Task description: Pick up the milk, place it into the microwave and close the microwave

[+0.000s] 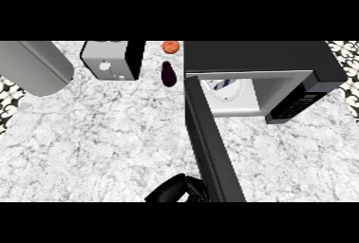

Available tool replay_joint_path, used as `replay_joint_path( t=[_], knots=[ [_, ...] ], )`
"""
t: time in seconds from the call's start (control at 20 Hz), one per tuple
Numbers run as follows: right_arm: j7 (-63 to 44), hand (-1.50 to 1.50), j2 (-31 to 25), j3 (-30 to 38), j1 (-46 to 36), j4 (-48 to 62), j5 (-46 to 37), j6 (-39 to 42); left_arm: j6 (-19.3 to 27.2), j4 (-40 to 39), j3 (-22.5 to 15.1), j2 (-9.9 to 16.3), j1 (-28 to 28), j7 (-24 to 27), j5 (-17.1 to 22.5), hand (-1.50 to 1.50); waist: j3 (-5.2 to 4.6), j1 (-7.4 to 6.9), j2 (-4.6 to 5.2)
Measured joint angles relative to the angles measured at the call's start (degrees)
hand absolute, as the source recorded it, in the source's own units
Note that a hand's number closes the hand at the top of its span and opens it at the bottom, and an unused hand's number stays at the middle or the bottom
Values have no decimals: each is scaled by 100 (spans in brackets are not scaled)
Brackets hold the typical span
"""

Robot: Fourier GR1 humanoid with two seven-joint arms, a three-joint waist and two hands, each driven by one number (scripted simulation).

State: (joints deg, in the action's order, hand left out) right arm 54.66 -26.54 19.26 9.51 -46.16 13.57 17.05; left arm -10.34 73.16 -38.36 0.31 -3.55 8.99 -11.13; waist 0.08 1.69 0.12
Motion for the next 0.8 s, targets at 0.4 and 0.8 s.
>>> replay_joint_path(
  t=[0.4, 0.8],
  knots=[
    [-98, -150, -56, -229, 24, -512, 178, 142, 1138, -690, -1213, 42, -847, 205, 688, 150, -14, 113, 12],
    [-306, -150, -91, -515, -71, -1136, 372, 231, 2224, -826, -2062, 116, -1461, 352, 1667, -150, -21, 350, 54]
  ],
)
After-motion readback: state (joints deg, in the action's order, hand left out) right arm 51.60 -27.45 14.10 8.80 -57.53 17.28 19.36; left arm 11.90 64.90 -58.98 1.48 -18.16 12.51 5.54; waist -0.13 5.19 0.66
